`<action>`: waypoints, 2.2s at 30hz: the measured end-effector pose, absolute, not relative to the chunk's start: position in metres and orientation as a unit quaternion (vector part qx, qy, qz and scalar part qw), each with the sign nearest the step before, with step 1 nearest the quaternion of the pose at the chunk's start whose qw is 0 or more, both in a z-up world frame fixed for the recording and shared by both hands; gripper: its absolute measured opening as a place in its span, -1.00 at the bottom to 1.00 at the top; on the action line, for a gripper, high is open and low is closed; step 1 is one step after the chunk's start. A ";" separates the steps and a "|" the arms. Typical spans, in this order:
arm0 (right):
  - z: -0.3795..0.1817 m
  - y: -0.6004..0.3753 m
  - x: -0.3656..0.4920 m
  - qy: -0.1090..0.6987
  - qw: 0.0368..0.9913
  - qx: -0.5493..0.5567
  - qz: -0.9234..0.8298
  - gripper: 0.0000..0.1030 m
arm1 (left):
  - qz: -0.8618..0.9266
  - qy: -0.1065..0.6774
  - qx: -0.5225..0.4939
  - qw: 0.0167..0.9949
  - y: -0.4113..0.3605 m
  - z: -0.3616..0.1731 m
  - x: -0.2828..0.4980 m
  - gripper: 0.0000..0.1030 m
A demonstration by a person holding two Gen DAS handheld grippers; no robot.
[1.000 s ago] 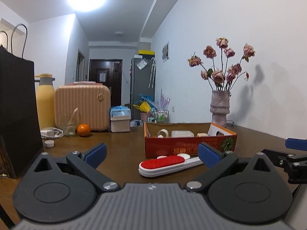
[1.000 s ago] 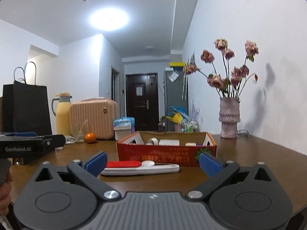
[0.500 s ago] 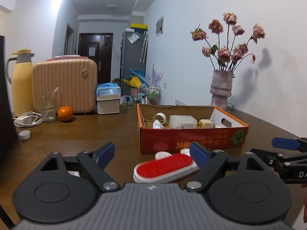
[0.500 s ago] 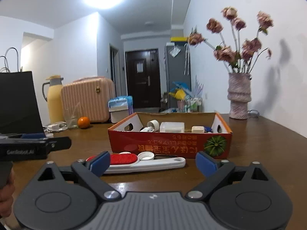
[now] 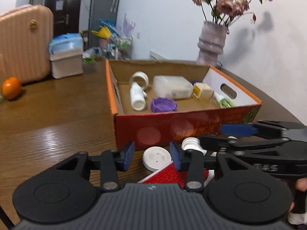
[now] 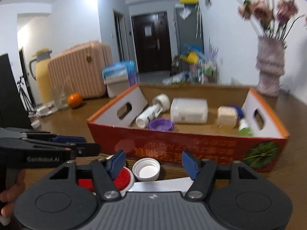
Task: Organize rigid objects
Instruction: 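Grasp a white round cap with the left tool while the right tool grasps another white cap, then lift both white caps and carry them over the cardboard box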
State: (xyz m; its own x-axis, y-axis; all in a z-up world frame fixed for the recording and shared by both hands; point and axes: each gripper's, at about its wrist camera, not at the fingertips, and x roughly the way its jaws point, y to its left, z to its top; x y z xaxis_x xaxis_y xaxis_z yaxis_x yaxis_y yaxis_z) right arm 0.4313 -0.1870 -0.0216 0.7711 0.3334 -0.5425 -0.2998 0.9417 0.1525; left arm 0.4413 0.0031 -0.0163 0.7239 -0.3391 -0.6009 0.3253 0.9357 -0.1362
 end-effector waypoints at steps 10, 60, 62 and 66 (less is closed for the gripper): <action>-0.055 -0.183 0.454 0.329 0.930 0.026 0.160 -0.24 | -0.206 0.362 -0.001 0.909 -0.010 -0.039 0.458 -0.12; 0.044 -0.251 0.167 0.163 0.981 0.001 0.106 -0.91 | -0.126 0.121 -0.050 0.983 0.028 0.052 0.139 -0.23; 0.045 -0.250 0.165 0.163 0.981 -0.004 0.107 -0.91 | -0.133 0.119 -0.052 0.983 0.026 0.051 0.139 -0.23; 0.046 -0.253 0.164 0.158 0.982 0.001 0.101 -0.90 | -0.153 0.122 -0.044 0.980 0.019 0.047 0.145 -0.23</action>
State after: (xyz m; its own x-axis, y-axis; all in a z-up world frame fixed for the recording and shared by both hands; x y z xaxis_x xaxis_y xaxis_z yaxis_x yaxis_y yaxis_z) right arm 0.1643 -0.2533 0.0457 0.9297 0.1978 -0.3108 -0.1973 0.9798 0.0337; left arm 0.1452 0.0191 0.0466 0.9230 -0.3112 -0.2263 0.2894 0.9490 -0.1247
